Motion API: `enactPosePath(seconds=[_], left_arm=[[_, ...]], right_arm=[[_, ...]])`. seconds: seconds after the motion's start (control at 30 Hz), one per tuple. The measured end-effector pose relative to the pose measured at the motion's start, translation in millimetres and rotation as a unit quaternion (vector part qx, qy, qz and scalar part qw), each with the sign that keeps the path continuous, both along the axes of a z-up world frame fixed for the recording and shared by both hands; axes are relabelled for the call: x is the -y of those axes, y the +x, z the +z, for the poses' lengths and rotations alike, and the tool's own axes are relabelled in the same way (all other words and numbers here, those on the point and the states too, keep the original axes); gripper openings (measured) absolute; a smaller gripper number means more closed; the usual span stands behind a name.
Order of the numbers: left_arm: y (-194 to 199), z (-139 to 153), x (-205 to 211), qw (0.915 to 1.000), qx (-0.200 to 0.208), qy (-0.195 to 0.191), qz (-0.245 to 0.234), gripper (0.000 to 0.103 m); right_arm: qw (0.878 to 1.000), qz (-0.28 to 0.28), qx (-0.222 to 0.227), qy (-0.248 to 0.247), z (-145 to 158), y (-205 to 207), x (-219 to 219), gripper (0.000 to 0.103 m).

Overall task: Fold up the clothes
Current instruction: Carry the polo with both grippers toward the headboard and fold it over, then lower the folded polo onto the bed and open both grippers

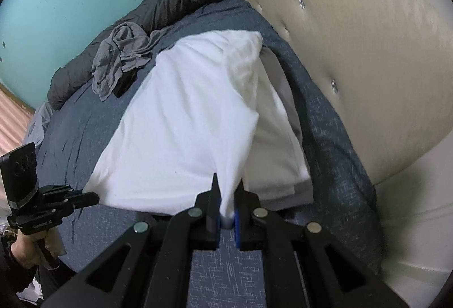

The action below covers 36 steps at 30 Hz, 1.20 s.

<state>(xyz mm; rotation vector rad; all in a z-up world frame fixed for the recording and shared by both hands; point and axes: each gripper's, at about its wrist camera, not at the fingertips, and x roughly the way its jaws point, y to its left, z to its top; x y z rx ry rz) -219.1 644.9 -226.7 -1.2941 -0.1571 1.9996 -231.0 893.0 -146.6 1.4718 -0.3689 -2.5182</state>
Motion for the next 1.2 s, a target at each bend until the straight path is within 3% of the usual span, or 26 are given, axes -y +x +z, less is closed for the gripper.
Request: enactPosePath(seconds=[0.23,0.4,0.53,0.7,0.83,1.0,1.2], left_arm=[[5.5,25.1,20.3,0.9995,-0.029,0.01,0.006,0.006],[-9.5,41.8,18.8,0.9985,-0.05,0.017,0.013,0.006],[-17.4,45.2,-0.3,0.9982,-0.059,0.013,0.003,0.006],[-25.6,28.5,-21.4,0.9986,-0.052,0.0,-0.011,0.006],[-22.9,1.9,-29.1,0.9989,-0.037,-0.017,-0.025,0.006],[-20.5,-15.0,-22.8,0.9994,-0.025,0.0,-0.024,0.006],[-24.0,-5.8,-16.7,0.9993,-0.03,0.014,-0.017,0.006]], right_arm=[[1.0,-0.01,0.002,0.003,3.6,8.2,-14.1,0.019],[0.997,-0.038,-0.061,-0.005,33.6,21.6,-26.9,0.019],[0.995,-0.027,-0.099,-0.003,50.4,12.6,-13.8,0.019],[0.996,-0.018,-0.088,0.008,34.4,-11.6,2.4,0.019],[0.998,-0.038,-0.057,0.016,2.5,-22.8,-2.7,0.018],[0.998,-0.059,-0.021,0.007,-35.2,-19.0,-19.3,0.015],[0.996,-0.065,-0.063,-0.018,-6.2,-17.7,-28.6,0.015]])
